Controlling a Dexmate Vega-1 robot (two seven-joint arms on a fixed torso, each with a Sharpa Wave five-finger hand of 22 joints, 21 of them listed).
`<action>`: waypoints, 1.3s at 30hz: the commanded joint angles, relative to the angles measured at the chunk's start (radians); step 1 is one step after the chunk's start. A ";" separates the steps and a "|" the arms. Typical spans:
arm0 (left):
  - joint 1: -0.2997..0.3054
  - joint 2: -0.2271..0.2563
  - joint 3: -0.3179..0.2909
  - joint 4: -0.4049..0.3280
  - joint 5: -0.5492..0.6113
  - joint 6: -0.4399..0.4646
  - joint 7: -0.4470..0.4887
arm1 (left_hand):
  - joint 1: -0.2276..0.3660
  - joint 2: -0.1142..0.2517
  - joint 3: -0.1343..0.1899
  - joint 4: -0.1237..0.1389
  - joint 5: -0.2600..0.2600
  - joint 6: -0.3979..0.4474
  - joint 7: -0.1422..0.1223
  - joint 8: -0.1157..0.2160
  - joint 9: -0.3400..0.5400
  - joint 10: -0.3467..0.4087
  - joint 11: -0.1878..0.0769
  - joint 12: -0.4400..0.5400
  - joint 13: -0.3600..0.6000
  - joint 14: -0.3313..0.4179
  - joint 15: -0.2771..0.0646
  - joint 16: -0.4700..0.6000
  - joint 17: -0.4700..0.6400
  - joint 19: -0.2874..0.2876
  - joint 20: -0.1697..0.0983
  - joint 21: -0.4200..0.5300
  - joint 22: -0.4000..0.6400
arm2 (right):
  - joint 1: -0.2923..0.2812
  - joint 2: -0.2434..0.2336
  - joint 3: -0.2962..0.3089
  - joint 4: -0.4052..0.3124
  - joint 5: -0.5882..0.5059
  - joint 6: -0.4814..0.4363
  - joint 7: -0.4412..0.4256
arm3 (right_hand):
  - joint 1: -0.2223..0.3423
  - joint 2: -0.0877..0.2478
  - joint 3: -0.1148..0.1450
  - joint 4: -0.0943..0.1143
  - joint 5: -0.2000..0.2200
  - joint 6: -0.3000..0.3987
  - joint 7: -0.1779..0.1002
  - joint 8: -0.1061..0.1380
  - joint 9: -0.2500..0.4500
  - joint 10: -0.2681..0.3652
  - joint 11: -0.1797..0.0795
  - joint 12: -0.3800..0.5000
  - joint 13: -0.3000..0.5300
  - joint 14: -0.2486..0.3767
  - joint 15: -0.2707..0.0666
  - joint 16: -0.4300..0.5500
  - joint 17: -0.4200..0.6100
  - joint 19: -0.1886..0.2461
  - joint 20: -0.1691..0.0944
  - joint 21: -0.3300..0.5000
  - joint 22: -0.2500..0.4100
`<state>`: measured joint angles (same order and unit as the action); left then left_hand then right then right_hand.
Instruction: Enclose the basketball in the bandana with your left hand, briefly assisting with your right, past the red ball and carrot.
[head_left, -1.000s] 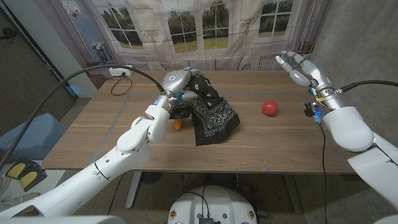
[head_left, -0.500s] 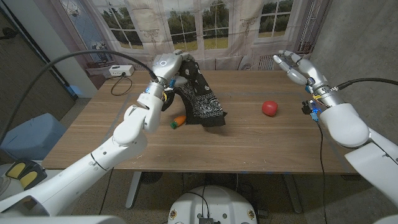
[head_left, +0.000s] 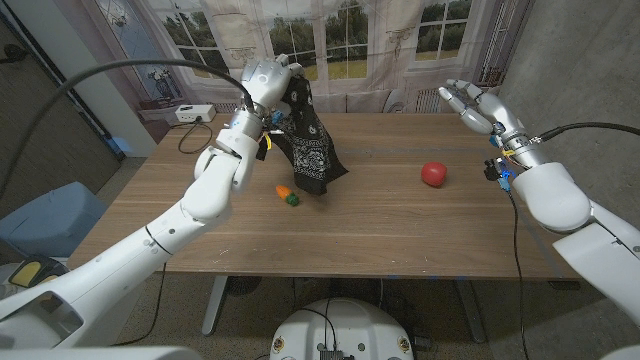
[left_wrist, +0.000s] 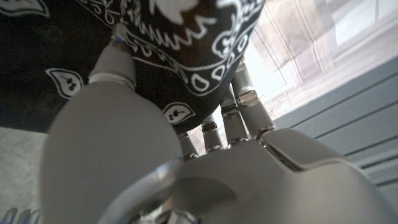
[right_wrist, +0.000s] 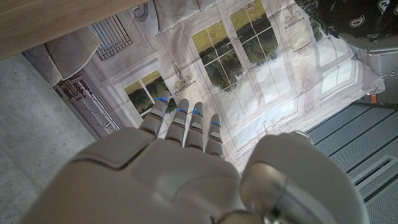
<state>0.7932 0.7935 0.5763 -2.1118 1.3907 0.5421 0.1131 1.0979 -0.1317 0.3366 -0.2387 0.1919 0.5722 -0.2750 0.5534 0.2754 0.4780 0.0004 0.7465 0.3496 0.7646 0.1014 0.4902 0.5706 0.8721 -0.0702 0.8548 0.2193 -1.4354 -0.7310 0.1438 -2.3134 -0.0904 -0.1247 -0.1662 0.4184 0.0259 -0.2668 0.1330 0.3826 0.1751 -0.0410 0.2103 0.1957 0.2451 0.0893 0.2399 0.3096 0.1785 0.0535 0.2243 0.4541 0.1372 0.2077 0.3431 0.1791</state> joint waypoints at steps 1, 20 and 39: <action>-0.083 0.018 0.013 0.040 0.387 -0.054 -0.098 | 0.282 0.282 0.087 0.077 0.007 0.334 0.304 0.004 0.061 0.207 -0.078 0.047 0.217 0.285 -0.327 -0.003 0.006 -0.013 -0.117 0.008 0.002 | 0.015 -0.020 -0.003 0.036 0.034 0.024 0.001 | 0.001 0.009 -0.010 0.001 0.002 0.008 -0.002 -0.001 0.000 0.007 -0.002 -0.002 0.000 0.008 -0.001 0.001 -0.002 0.005 0.004 -0.002 0.004; -0.194 0.022 0.082 0.072 0.350 -0.379 -0.209 | 0.274 0.281 0.084 0.084 -0.002 0.338 0.288 0.005 0.064 0.205 -0.095 0.043 0.221 0.284 -0.328 -0.016 0.020 -0.034 -0.124 0.035 -0.001 | 0.000 -0.025 0.017 0.067 0.060 0.061 -0.010 | 0.003 0.012 -0.015 -0.001 0.003 0.007 -0.002 -0.003 0.000 0.007 -0.004 -0.004 -0.001 0.011 -0.001 0.002 -0.007 0.012 0.004 -0.006 0.004; -0.243 -0.077 0.170 0.234 0.181 -0.419 -0.199 | 0.266 0.277 0.083 0.085 -0.008 0.346 0.280 0.003 0.057 0.212 -0.106 0.039 0.220 0.295 -0.330 -0.030 0.028 -0.047 -0.126 0.062 -0.006 | 0.024 -0.049 0.016 0.088 0.070 0.050 0.003 | 0.004 0.015 -0.019 -0.003 0.003 0.006 -0.001 -0.004 0.000 0.007 -0.002 -0.006 -0.002 0.014 -0.002 0.002 -0.013 0.018 0.004 -0.012 0.005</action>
<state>0.5780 0.7719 0.7082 -1.9640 1.7137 0.1597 -0.0932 1.1026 -0.1363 0.3363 -0.2384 0.1801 0.5921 -0.2804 0.5509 0.2756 0.4780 0.0004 0.7466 0.3496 0.7648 0.1014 0.4638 0.5963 0.8717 -0.0698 0.9096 0.2124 -1.4276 -0.7650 0.1606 -2.2414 -0.0247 -0.0681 -0.1674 0.4162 0.0386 -0.2771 0.1308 0.3832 0.1751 -0.0410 0.2067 0.1957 0.2450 0.0892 0.2399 0.3063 0.1823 0.0497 0.2244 0.4402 0.1487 0.2106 0.3326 0.1791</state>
